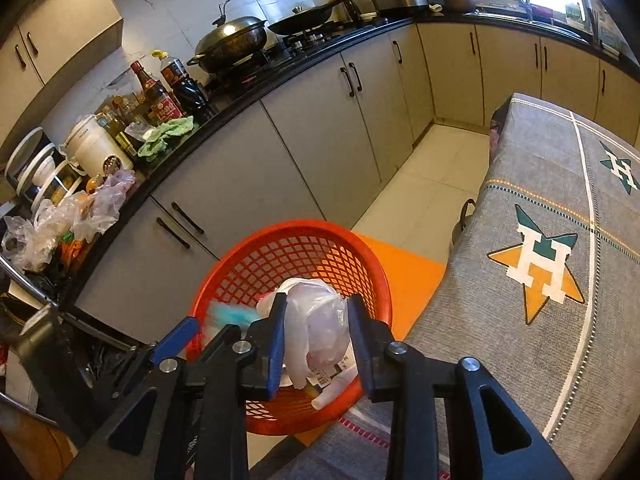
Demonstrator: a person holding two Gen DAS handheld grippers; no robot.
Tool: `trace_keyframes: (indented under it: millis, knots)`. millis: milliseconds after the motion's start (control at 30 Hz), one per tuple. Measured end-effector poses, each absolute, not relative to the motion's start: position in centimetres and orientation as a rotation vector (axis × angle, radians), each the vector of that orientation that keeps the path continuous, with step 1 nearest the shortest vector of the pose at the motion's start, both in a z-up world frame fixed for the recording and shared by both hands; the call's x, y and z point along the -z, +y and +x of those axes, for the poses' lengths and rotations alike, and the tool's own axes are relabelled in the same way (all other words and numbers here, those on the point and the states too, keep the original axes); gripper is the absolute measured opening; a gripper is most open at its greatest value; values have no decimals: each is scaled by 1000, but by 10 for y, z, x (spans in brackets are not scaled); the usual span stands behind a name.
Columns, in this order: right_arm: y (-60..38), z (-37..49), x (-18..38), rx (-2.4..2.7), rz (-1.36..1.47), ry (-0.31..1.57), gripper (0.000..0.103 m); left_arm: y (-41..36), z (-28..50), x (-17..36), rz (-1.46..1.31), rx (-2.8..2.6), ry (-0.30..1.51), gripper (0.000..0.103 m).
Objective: Collect trash
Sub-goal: 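Open both tools to drop the tissue pack and plastic bag into the basket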
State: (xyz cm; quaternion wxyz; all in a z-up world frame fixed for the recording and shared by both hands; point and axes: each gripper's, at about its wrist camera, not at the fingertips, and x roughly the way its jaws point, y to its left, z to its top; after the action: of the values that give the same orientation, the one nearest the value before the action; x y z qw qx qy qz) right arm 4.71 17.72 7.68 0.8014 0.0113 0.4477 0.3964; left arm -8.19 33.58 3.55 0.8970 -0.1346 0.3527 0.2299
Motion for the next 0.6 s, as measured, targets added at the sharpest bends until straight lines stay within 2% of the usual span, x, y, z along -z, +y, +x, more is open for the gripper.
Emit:
trace_keyframes:
  millis: [167,600]
  knots:
    - [172,42,-86,-862,35,932,38,336,-81,-33,-284,-468,733,53]
    - [168,38,-96,-876,50,915,39,330,-86,-41,-286,-473,712,57]
